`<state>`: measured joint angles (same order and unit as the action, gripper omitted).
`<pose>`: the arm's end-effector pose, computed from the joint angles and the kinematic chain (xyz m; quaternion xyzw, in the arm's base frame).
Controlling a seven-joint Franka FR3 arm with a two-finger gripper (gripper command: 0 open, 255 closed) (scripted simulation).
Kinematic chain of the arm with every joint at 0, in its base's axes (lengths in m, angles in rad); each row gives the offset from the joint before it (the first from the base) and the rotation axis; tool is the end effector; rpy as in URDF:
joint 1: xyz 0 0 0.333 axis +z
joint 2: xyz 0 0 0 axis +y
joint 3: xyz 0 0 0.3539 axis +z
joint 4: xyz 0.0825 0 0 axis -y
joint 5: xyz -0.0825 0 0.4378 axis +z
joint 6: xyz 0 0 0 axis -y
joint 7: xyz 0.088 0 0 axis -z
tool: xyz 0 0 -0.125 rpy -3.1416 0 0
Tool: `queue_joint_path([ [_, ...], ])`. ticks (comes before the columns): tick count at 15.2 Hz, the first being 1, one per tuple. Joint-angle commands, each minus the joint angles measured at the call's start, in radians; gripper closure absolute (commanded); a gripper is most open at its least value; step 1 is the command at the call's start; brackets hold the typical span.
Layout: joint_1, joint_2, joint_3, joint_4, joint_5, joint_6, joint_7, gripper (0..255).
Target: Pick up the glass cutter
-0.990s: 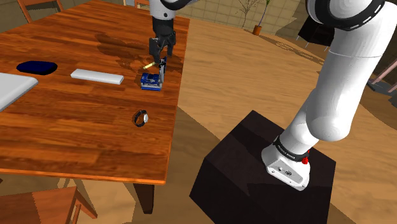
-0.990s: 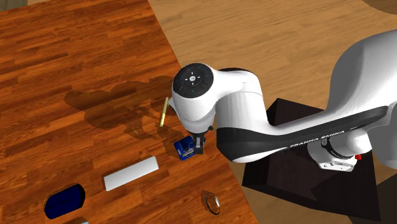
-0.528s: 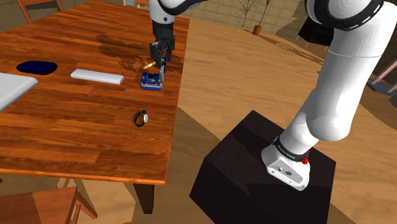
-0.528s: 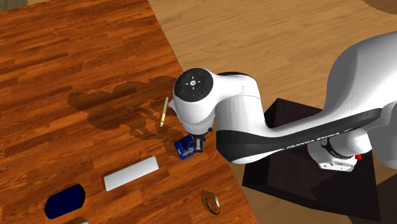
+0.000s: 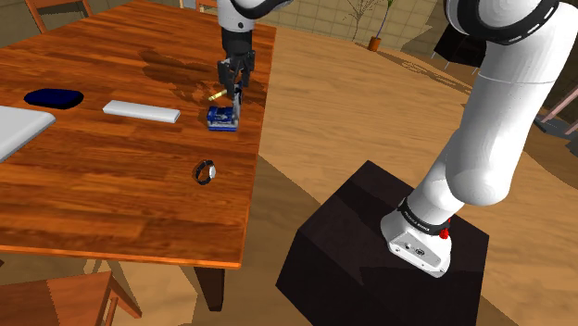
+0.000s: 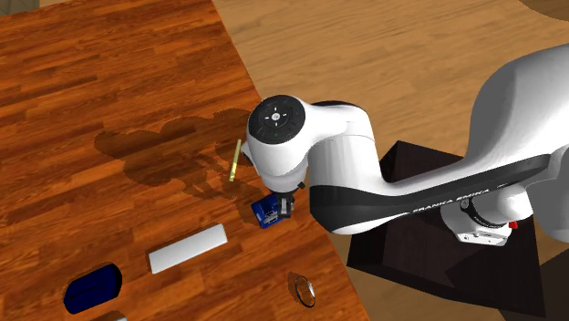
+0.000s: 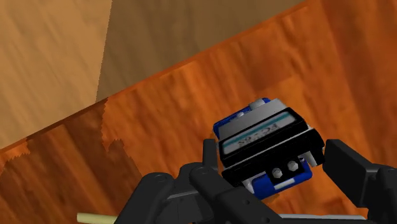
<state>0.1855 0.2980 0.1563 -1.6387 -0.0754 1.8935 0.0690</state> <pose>0.6681 0.2201 0.4410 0.9891 0.1456 -0.0166 0.0163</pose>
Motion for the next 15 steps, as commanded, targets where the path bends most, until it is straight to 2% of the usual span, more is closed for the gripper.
queue_joint_path([
  [1,0.000,-0.006,0.000,0.015,0.002,-0.021,-0.002,255],
  [13,0.003,-0.017,0.003,0.161,0.005,-0.178,-0.008,255],
  [15,0.003,-0.017,0.003,0.163,0.005,-0.180,-0.008,255],
])
